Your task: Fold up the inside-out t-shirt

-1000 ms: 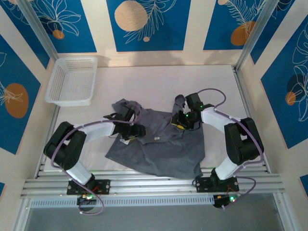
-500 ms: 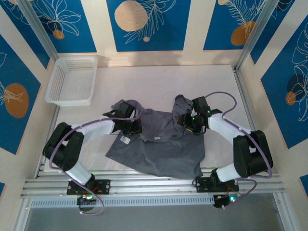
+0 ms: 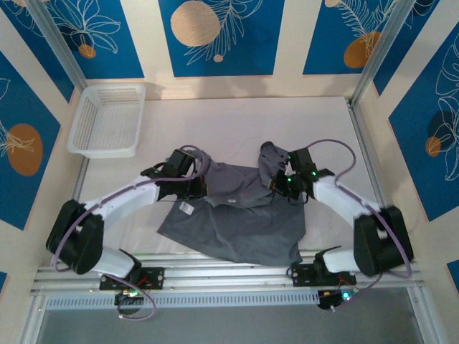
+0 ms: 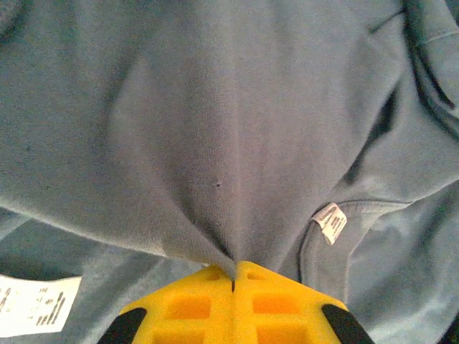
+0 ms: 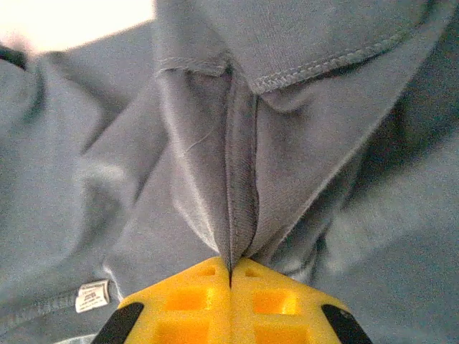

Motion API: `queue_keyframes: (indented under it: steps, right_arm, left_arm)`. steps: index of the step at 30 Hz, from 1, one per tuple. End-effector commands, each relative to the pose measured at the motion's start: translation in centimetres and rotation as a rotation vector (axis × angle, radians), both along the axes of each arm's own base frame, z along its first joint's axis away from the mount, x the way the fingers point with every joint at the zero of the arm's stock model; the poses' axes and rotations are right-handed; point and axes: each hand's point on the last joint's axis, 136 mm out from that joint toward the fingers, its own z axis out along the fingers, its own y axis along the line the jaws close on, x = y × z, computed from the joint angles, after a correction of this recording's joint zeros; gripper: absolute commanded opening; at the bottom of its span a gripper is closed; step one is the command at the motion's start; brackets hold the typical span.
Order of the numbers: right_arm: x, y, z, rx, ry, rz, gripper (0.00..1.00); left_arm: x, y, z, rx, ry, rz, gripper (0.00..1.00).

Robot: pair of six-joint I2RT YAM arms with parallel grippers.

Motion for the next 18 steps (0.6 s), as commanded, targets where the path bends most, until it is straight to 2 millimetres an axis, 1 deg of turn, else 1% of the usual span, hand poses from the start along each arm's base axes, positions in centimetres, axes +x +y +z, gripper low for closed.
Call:
queue_keyframes:
  steps: [1, 2, 4, 5, 6, 7, 8, 9, 10, 11, 12, 13, 14, 15, 16, 17, 18]
  right_arm:
    - [-1.8, -0.1, 3.5, 0.062, -0.112, -0.027, 0.0]
    - [-2.3, 0.2, 4.9, 0.081, -0.157, -0.014, 0.0]
    - [-2.5, 0.8, 9.0, 0.104, -0.28, 0.008, 0.0]
    - [-2.1, 0.9, 10.8, 0.102, -0.329, 0.012, 0.0]
    - [-1.2, 0.9, 12.7, 0.091, -0.373, 0.007, 0.0]
    - [0.3, 0.9, 14.3, 0.07, -0.408, 0.005, 0.0]
    - [2.1, 0.9, 15.9, 0.05, -0.445, 0.013, 0.0]
    - [4.6, 0.9, 17.1, 0.012, -0.475, 0.023, 0.0]
    - [7.6, 0.5, 17.7, -0.039, -0.49, 0.015, 0.0]
    - [10.4, -0.1, 18.3, -0.073, -0.504, -0.002, 0.0]
    - [14.3, -0.6, 18.5, -0.097, -0.511, -0.014, 0.0]
    - [16.8, -0.8, 18.1, -0.105, -0.504, -0.01, 0.02]
    - [20.2, -1.3, 17.9, -0.103, -0.483, -0.002, 0.26]
    - [22.4, -1.8, 17.8, -0.104, -0.45, 0.011, 0.44]
    - [23.8, -2.2, 17.4, -0.111, -0.41, 0.025, 0.51]
    - [24.6, -2.9, 17.2, -0.134, -0.372, 0.032, 0.54]
    - [24.8, -3.8, 17.0, -0.167, -0.348, 0.041, 0.57]
  left_arm:
    - [-2.2, 0.4, 2.1, -0.024, -0.012, -0.057, 0.0]
    - [-2.2, 0.3, 3.3, -0.038, -0.038, -0.065, 0.0]
    - [-1.2, 0.5, 6.7, -0.038, -0.131, -0.062, 0.0]
    - [-0.2, 0.6, 8.3, -0.025, -0.184, -0.058, 0.0]
    - [1.3, 0.6, 10.4, -0.005, -0.249, -0.052, 0.0]
    - [3.3, 0.7, 12.3, 0.023, -0.306, -0.038, 0.0]
    - [5.3, 0.8, 13.7, 0.047, -0.348, -0.019, 0.0]
    - [8.1, 0.8, 15.2, 0.068, -0.391, 0.006, 0.0]
    - [11.2, 0.7, 16.1, 0.08, -0.428, 0.029, 0.0]
    - [14.1, 0.7, 16.4, 0.087, -0.447, 0.054, 0.0]
    - [17.7, 0.8, 16.0, 0.097, -0.449, 0.093, 0.0]
    - [20.8, 0.8, 15.5, 0.098, -0.445, 0.121, 0.0]
    - [24.0, 1.1, 14.7, 0.096, -0.434, 0.153, 0.08]
    - [26.9, 1.3, 14.0, 0.088, -0.426, 0.173, 0.3]
    - [28.7, 1.5, 13.4, 0.089, -0.418, 0.18, 0.49]
    - [29.9, 2.0, 13.0, 0.104, -0.409, 0.185, 0.61]
    - [30.5, 2.4, 13.1, 0.11, -0.411, 0.183, 0.66]
